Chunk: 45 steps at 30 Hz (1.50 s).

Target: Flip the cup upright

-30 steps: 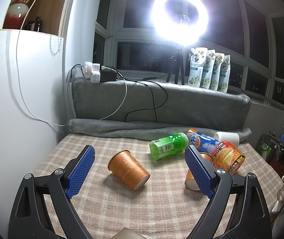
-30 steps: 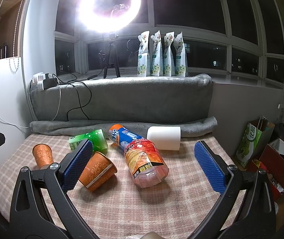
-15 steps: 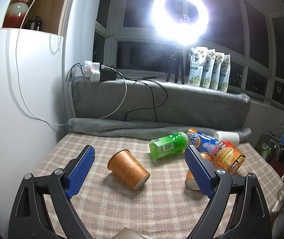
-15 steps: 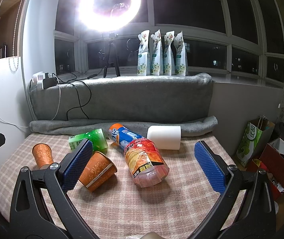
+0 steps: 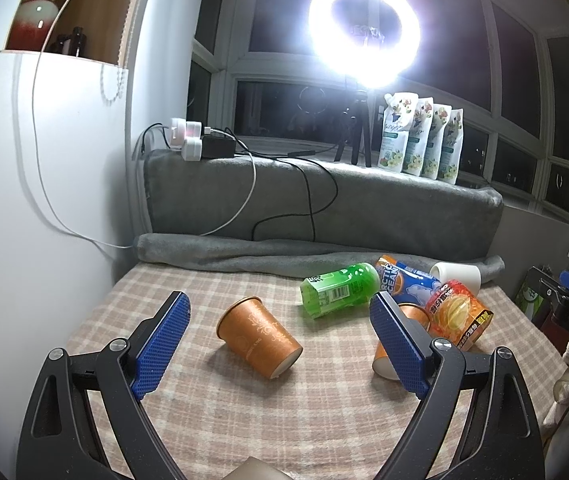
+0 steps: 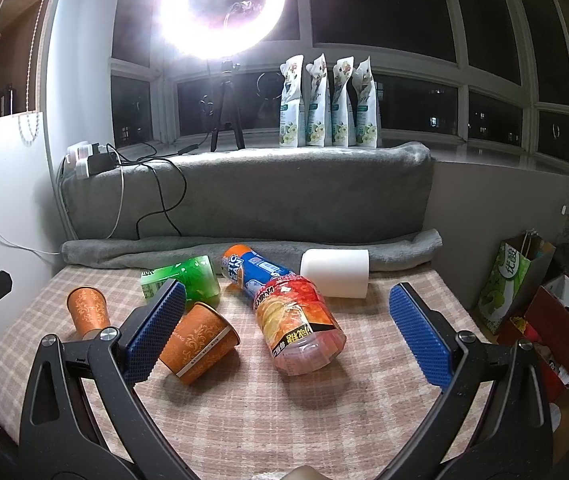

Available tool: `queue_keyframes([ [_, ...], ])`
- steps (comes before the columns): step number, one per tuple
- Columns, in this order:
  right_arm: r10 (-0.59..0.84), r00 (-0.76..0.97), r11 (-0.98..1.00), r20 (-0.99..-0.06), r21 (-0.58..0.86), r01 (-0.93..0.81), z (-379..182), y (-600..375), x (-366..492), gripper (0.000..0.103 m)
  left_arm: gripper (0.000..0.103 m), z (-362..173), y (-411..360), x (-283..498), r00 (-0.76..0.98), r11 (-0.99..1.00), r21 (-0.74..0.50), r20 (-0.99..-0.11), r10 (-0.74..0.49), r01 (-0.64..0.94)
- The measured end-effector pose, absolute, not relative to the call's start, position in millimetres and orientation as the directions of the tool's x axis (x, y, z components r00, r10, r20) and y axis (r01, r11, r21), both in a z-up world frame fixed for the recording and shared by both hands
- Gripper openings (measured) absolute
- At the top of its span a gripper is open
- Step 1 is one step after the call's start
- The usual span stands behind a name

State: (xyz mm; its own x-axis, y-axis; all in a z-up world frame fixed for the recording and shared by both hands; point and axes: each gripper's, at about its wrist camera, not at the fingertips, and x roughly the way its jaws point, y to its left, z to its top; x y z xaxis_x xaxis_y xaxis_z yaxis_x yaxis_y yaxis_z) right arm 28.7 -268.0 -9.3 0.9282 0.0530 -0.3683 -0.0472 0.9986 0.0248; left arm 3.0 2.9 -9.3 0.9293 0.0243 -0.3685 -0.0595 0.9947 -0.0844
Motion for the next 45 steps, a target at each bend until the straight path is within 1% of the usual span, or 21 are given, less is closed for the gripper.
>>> queue_keyframes([
  [11, 0.066, 0.921, 0.998, -0.383, 0.020, -0.063, -9, -261, 34, 0.103, 0.092, -12, 7, 5, 0.926, 0.993, -0.094, -0.377, 0.025, -0.065],
  [17, 0.115, 0.904, 0.993, -0.412, 0.024, -0.115, -9, -256, 44, 0.103, 0.092, -14, 12, 5, 0.921, 0.991, -0.109, -0.389, 0.026, -0.073],
  [22, 0.196, 0.864, 0.978, -0.463, 0.031, -0.205, -11, -241, 61, 0.103, 0.092, -21, 22, 6, 0.902, 0.987, -0.142, -0.431, 0.000, -0.068],
  [27, 0.323, 0.776, 0.935, -0.542, 0.058, -0.349, -16, -214, 84, 0.103, 0.092, -35, 33, 4, 0.872, 0.980, -0.188, -0.489, -0.031, -0.071],
  [30, 0.403, 0.700, 0.896, -0.589, 0.098, -0.434, -20, -192, 100, 0.103, 0.092, -44, 40, 1, 0.853, 0.974, -0.211, -0.520, -0.042, -0.080],
  [34, 0.470, 0.609, 0.845, -0.639, 0.125, -0.521, -29, -157, 119, 0.103, 0.092, -52, 48, -4, 0.835, 0.967, -0.233, -0.549, -0.042, -0.105],
  [39, 0.530, 0.467, 0.775, -0.708, 0.181, -0.605, -44, -113, 139, 0.103, 0.092, -58, 62, -10, 0.827, 0.956, -0.258, -0.562, -0.031, -0.139],
  [45, 0.529, 0.348, 0.738, -0.774, 0.217, -0.639, -65, -72, 160, 0.103, 0.092, -62, 72, -14, 0.823, 0.948, -0.274, -0.567, -0.023, -0.163],
])
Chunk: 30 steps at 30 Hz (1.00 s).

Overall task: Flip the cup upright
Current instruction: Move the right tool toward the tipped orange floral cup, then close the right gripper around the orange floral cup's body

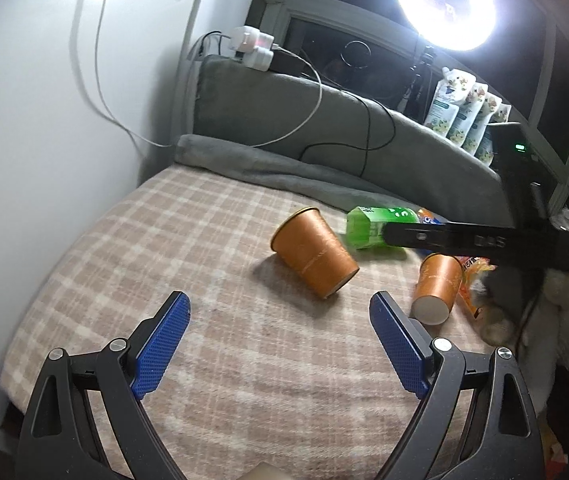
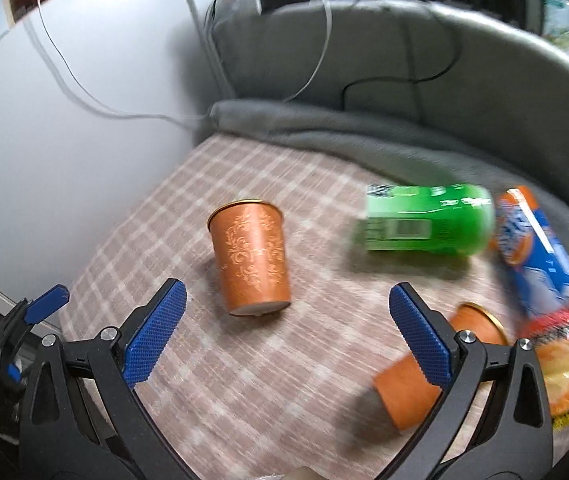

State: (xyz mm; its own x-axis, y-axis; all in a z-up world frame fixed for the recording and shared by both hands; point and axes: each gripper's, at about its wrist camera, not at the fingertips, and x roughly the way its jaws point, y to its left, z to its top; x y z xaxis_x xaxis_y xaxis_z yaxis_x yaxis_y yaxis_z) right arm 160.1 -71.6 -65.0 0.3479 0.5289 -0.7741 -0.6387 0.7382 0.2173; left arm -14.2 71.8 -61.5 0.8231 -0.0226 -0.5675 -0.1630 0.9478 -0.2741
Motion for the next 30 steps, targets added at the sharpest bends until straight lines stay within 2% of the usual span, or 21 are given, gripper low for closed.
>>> queue_keyframes([
  [7, 0.501, 0.247, 0.694, -0.829, 0.214, -0.688, -78, -31, 177, 0.103, 0.092, -70, 79, -18, 0.813, 0.942, -0.288, -0.582, -0.029, -0.173],
  [15, 0.433, 0.188, 0.678, -0.882, 0.180, -0.713, -99, 1, 183, 0.094, 0.092, -71, 84, -19, 0.810, 0.936, -0.302, -0.586, -0.031, -0.183],
  [20, 0.412, 0.168, 0.681, -0.896, 0.181, -0.709, -106, 5, 186, 0.080, 0.092, -72, 88, -21, 0.811, 0.933, -0.305, -0.584, -0.026, -0.190],
  [22, 0.407, 0.155, 0.687, -0.900, 0.190, -0.702, -109, 5, 188, 0.063, 0.091, -73, 89, -20, 0.810, 0.932, -0.306, -0.586, -0.025, -0.192],
  [30, 0.453, 0.142, 0.715, -0.880, 0.263, -0.648, -105, -18, 186, 0.062, 0.090, -73, 88, -20, 0.806, 0.932, -0.304, -0.591, -0.023, -0.196],
])
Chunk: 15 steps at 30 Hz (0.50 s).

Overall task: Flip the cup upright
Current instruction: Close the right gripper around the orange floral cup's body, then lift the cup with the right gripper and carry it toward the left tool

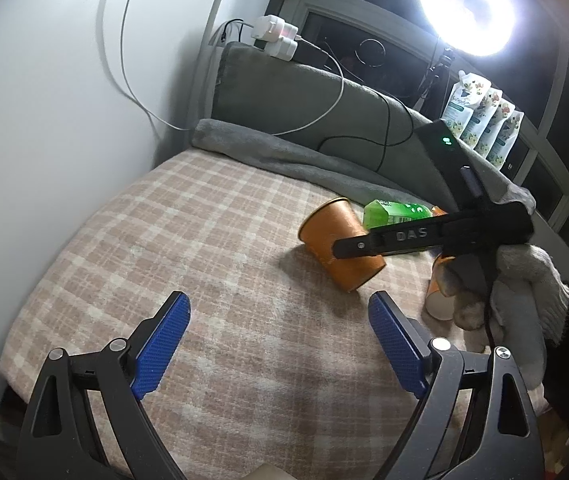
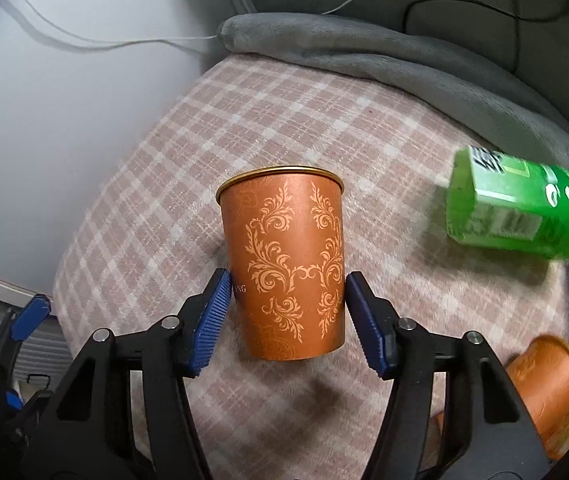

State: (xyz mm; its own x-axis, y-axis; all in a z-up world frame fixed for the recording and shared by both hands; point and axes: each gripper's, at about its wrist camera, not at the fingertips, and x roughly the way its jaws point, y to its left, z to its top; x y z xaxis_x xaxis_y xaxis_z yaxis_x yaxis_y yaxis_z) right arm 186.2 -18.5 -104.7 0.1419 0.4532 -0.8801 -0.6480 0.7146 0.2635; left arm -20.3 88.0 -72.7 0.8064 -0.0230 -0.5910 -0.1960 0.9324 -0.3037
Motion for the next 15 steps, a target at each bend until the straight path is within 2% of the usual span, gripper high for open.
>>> queue_keyframes([
  [6, 0.492, 0.149, 0.740, -0.858, 0.322, -0.590, -95, -58, 168, 0.062, 0.090, -73, 80, -18, 0.800, 0.934, -0.312, -0.597, -0.050, -0.174],
  [15, 0.564, 0.153, 0.777, -0.811, 0.459, -0.430, -99, -117, 137, 0.062, 0.089, -78, 61, -4, 0.771, 0.927, -0.363, -0.616, -0.163, -0.094],
])
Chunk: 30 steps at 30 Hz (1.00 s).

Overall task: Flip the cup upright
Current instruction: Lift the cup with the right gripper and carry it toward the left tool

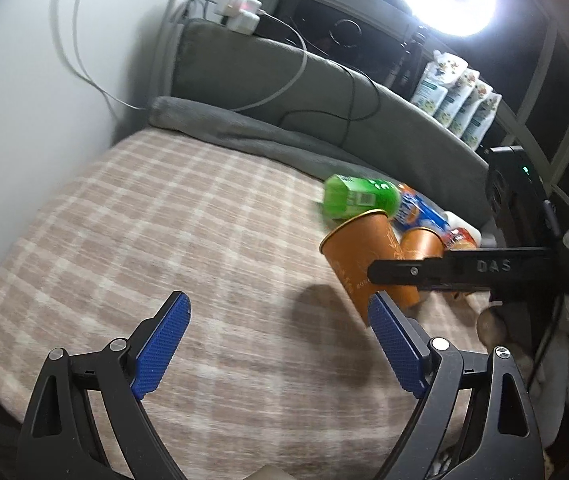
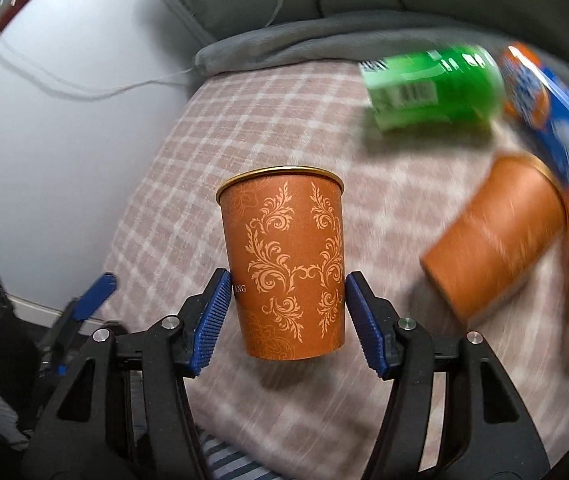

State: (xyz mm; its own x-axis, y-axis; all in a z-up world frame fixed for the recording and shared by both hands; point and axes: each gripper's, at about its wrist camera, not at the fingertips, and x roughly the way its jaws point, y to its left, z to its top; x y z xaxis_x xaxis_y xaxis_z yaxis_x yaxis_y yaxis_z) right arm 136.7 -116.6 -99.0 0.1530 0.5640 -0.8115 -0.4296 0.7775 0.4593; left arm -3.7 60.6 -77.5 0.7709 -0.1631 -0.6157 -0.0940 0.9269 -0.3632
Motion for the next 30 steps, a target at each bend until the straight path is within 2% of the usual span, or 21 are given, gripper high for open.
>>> queue_keyframes([
  [6, 0.580, 0.149, 0.789, -0.801, 0.507, -0.347, -113, -134, 119, 0.062, 0.088, -79, 51, 6, 0.749, 0.919, -0.390, -0.625, -0.221, -0.055],
  [11, 0.578, 0.126, 0.785, -0.806, 0.508, -0.353, -119, -134, 117, 0.063, 0.087, -79, 44, 12, 0.722, 0.906, -0.424, -0.633, -0.278, -0.023],
  [13, 0.583, 0.145, 0.784, -0.800, 0.506, -0.360, -115, -136, 116, 0.072, 0.087, -79, 43, 14, 0.710, 0.892, -0.451, -0.633, -0.308, -0.015],
  [16, 0.597, 0.162, 0.773, -0.786, 0.509, -0.378, -108, -143, 114, 0.078, 0.086, -78, 43, 18, 0.696, 0.878, -0.478, -0.635, -0.336, -0.012],
  [23, 0.588, 0.307, 0.791, -0.749, 0.452, -0.412, -69, -175, 107, 0.078, 0.086, -85, 34, 33, 0.619, 0.801, -0.599, -0.626, -0.474, 0.008],
  [30, 0.525, 0.450, 0.843, -0.722, 0.365, -0.397, -39, -217, 95, 0.078, 0.086, -96, 25, 52, 0.565, 0.737, -0.676, -0.617, -0.547, -0.025],
])
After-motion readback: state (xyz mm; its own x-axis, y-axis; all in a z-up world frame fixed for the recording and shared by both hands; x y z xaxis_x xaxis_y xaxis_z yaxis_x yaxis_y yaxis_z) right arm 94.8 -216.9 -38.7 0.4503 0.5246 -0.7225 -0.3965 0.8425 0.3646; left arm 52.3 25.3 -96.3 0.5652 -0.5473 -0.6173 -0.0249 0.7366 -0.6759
